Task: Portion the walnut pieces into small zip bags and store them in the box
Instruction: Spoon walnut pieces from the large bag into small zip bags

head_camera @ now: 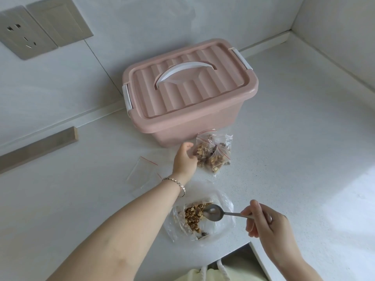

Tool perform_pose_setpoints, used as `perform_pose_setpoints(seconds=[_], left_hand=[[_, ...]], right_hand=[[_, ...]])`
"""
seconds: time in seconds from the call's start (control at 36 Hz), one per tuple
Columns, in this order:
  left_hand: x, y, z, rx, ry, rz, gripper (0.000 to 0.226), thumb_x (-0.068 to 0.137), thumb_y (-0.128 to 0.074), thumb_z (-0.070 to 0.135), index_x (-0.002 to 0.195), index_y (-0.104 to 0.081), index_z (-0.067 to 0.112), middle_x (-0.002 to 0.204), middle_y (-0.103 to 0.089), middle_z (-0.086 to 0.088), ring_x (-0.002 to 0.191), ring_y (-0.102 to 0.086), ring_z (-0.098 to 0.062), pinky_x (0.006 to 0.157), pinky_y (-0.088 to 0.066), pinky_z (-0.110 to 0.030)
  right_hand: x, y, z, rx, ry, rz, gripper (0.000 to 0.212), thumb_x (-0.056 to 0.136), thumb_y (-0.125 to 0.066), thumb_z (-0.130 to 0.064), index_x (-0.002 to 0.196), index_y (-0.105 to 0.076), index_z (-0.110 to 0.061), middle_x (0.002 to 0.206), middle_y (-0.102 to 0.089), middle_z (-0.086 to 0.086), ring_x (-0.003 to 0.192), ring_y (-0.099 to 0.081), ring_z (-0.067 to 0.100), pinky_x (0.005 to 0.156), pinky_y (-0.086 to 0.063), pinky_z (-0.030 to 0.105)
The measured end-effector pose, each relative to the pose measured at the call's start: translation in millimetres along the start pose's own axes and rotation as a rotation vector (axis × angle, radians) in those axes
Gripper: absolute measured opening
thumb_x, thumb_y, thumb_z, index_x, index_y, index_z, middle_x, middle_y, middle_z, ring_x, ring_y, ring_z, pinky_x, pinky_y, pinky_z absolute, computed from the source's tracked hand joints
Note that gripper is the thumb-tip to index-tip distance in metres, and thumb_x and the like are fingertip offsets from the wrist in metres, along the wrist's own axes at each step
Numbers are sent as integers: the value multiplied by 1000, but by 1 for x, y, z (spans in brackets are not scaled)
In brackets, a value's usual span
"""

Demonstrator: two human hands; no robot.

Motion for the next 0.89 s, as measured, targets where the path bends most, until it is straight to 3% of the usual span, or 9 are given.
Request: perform_pose_setpoints(seconds=[0.06,0.22,0.39,0.5,0.56,0.69,0.75,0.81,0.89], left_hand=[[0,16,-10,102,37,131,32,85,-48,-1,116,-50,6,124,-52,-9,113,-51,-24,91,-38,-25],[5,34,-37,138,276,246,53,75,-70,28,114,-47,0,116,-53,-16,110,-52,-35,91,-44,-37],[8,37,-46,-62,369,250,13,71,-62,5,67,-52,-1,73,-60,-17,86,-61,-41,63,-44,-35],[-5,47,-44,-140,399,262,32,74,-52,-3,47,-40,9,45,-40,-4,57,-42,-24,56,-36,-30],[-23,54,-39,-266,418,250,30,75,-54,-5,50,-43,8,37,-43,1,52,-42,-21,59,-45,-31],[-87,68,-11,-740,468,59,7,85,-58,-5,85,-58,2,82,-61,-9,74,-66,-18,60,-57,-25],[-108,73,-1,-836,457,27,6,87,-55,-3,87,-57,3,79,-62,-8,70,-68,-17,56,-57,-25],[-128,76,11,-914,431,8,7,86,-56,-2,84,-58,5,72,-64,-8,62,-68,-14,52,-56,-23],[-152,75,27,-958,359,-13,6,77,-60,1,79,-59,7,68,-64,-9,57,-66,-12,50,-54,-21]], right_hand=[[1,-1,-2,1,3,-1,43,83,-38,-44,64,-65,-15,50,-60,6,42,-53,10,50,-46,23],[1,-3,-5,-8,18,-18,42,84,-38,-42,63,-65,-17,51,-60,7,44,-54,12,51,-47,26],[-2,1,-8,-3,57,24,41,91,-41,-35,59,-64,-25,47,-54,2,42,-49,5,47,-41,17],[-5,5,-22,-9,176,117,48,86,-31,-63,66,-62,-32,62,-56,-7,58,-55,5,55,-40,9],[-5,5,-29,32,225,132,58,83,-26,-72,62,-58,-30,72,-54,-10,61,-54,9,56,-41,12],[-7,0,-53,166,254,113,55,82,-27,-74,64,-60,-33,76,-62,-12,62,-57,9,58,-47,17],[-8,-6,-62,249,224,60,53,81,-30,-72,59,-60,-34,76,-66,-4,64,-61,9,61,-49,19],[-7,-13,-68,294,177,25,58,88,-33,-61,59,-59,-18,66,-65,-1,64,-62,14,63,-50,25],[-4,-27,-73,322,99,-14,50,88,-35,-48,64,-63,-14,51,-49,-3,54,-52,13,61,-43,27]])
Point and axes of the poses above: each hand's wrist, its own x-axis towards the middle knuckle, its own y-axis out of the back of the hand, z = x × y, the point moved 6 cm from there along x, towards the middle knuckle
